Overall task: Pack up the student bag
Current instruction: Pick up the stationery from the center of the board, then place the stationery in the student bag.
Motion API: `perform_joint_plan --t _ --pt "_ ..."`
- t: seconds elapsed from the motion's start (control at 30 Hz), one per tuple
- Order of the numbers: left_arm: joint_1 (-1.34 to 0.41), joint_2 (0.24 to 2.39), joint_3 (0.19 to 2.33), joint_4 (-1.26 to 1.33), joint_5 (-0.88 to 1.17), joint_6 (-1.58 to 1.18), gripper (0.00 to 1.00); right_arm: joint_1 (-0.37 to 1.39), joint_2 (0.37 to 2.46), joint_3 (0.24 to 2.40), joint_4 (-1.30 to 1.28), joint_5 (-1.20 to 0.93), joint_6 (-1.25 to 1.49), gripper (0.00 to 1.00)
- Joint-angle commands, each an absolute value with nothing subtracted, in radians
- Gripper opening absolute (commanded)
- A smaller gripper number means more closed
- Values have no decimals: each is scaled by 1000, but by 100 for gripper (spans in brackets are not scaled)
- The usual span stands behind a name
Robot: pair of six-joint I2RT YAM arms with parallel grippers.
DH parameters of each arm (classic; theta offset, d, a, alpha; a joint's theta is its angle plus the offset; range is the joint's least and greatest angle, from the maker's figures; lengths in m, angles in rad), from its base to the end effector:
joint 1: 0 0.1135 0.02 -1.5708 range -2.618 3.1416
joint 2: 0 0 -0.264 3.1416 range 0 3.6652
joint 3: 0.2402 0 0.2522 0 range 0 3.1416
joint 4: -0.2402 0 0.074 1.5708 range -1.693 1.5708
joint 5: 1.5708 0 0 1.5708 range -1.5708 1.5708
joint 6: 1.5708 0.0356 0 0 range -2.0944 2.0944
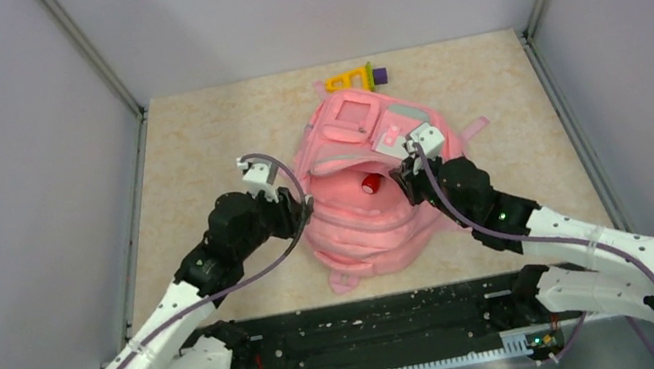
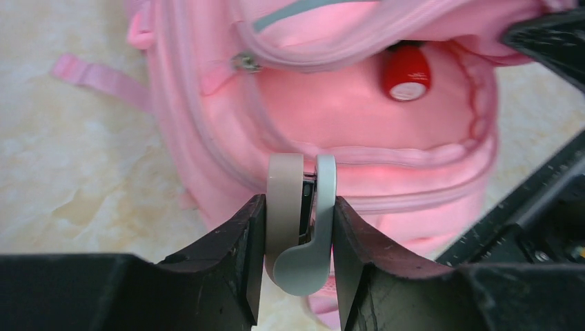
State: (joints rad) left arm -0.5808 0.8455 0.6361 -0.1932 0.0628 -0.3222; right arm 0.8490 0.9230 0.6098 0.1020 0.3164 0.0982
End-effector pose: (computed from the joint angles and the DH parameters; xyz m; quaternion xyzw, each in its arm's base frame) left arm 0.1641 -0.1104 0.2759 0.1247 0.8246 -0.2641 0.4845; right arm 0.1521 0.1561 0.2830 -0.1894 0.7508 0.1741 0.6083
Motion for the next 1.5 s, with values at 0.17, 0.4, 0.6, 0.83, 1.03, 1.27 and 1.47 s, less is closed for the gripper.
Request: perform_joint_plan --t 0.17,0.4,0.6,0.83,1.03,1.27,1.47 --pt "-718 972 729 46 187 -377 40 854 882 647 221 303 149 0" --pt "-755 1193 786 196 50 -373 41 854 884 649 224 298 151 0" --pt "-771 1363 896 83 -193 -368 41 855 885 648 225 300 147 0" --pt "-785 1429 809 423 -229 -396 41 855 904 646 235 287 156 0" --pt "-814 1550 882 487 -148 -398 49 854 909 645 237 287 157 0" --pt "-840 1542 879 470 -218 -366 73 855 906 643 236 285 159 0" --pt "-855 1405 833 370 -268 -305 82 855 903 642 232 285 158 0"
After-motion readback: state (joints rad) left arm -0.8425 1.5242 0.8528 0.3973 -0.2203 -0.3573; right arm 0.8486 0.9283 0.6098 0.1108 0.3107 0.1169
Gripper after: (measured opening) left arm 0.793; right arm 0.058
